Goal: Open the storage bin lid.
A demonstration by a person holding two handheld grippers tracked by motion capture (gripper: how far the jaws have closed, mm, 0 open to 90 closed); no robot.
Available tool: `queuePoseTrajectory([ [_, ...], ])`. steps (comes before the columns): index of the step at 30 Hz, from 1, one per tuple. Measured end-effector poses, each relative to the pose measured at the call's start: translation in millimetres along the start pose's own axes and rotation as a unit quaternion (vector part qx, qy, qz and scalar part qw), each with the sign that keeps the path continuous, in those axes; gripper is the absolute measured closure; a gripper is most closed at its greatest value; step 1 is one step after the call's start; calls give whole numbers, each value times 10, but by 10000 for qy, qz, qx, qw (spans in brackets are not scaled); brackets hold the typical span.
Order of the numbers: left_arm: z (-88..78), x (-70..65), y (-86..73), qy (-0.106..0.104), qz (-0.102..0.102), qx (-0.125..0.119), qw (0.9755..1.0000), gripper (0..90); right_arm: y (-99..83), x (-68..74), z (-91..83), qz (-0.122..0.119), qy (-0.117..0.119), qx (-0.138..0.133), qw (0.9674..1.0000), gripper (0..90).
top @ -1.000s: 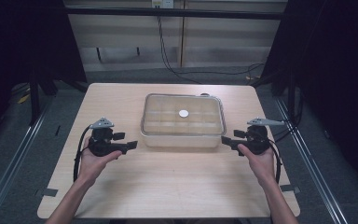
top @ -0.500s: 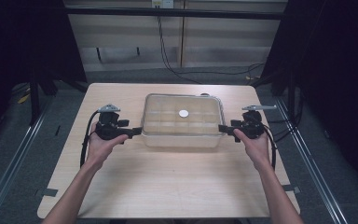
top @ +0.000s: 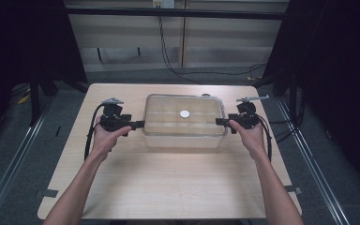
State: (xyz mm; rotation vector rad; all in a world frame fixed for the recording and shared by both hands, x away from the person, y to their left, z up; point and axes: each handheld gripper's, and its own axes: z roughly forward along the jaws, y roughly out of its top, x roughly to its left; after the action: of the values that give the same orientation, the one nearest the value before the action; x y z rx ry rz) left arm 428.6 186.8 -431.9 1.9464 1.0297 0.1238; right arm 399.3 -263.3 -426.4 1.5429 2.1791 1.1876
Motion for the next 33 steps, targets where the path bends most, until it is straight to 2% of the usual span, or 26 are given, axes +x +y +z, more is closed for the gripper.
queuePoseTrajectory([
  [2, 44, 10, -10, -19, -57, 4, 10000, 206, -12, -26, 44, 37, 56, 31, 10000, 260],
  [4, 97, 19, -20, -29, -48, 75, 10000, 196, -20, -43, 86, 54, 9, 81, 10000, 244],
  [6, 142, 24, -23, -44, -59, 88, 9999, 187, -30, -53, 127, 150, 103, 106, 9998, 240],
  [7, 169, 25, -23, -57, -118, 100, 9999, 187, -34, -45, 143, 125, 119, 92, 9998, 237],
  [9, 194, 22, -26, -132, -111, 117, 9998, 178, -32, -8, 175, 128, 108, 124, 9998, 192],
  [11, 229, 23, -18, -128, -73, 179, 9997, 177, -29, 14, 203, 99, 38, 169, 9998, 196],
  [16, 290, 33, 27, -163, -55, 189, 9997, 188, -44, 6, 248, 186, 106, 204, 9996, 203],
  [18, 325, 26, 30, -145, 23, 252, 9996, 211, -43, 7, 267, 157, 145, 200, 9996, 184],
  [22, 373, 32, 50, -202, -49, 281, 9994, 211, -20, 26, 309, 189, 126, 263, 9994, 144],
  [25, 418, -6, 63, -385, -19, 386, 9985, 204, -19, 39, 330, 188, 122, 275, 9994, 125],
  [27, 445, -24, 72, -438, 18, 404, 9982, 202, -26, 35, 345, 226, 150, 235, 9994, 120],
  [29, 467, -59, 83, -327, -45, 398, 9987, 182, -32, 39, 365, 281, 184, 225, 9992, 107],
  [31, 469, -100, 81, -229, 82, 405, 9989, 165, -30, 49, 380, 290, 186, 221, 9992, 96],
  [33, 464, -98, 92, -211, 81, 436, 9988, 172, -24, 61, 384, 312, 155, 247, 9991, 96],
])
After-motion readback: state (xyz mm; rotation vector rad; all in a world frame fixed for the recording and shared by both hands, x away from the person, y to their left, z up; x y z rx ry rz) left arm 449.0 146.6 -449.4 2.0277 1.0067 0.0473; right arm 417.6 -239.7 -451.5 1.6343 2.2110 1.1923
